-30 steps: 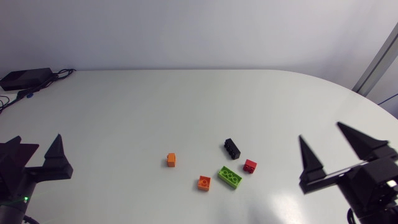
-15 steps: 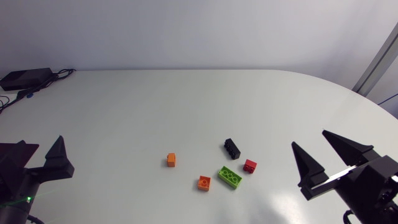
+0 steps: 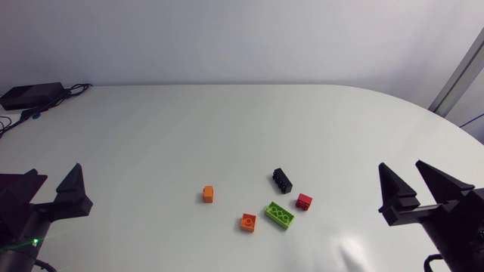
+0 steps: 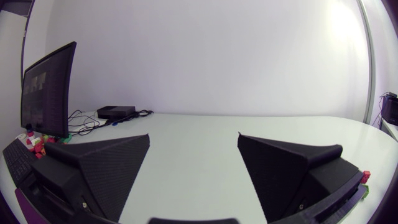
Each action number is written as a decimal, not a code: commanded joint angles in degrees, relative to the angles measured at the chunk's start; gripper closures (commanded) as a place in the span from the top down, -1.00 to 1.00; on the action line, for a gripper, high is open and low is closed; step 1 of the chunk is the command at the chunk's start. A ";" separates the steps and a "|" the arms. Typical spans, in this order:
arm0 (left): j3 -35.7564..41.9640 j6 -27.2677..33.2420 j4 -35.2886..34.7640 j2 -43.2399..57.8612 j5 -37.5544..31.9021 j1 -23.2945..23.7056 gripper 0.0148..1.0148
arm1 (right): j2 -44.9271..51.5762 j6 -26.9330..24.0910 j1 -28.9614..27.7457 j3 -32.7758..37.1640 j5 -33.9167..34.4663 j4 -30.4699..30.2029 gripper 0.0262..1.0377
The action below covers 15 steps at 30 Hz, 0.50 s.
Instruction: Disassemble duplo
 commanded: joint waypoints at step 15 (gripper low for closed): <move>-3.55 11.25 6.67 0.89 6.72 5.05 0.94 | -0.58 2.34 -3.51 -2.31 -1.15 -0.76 0.92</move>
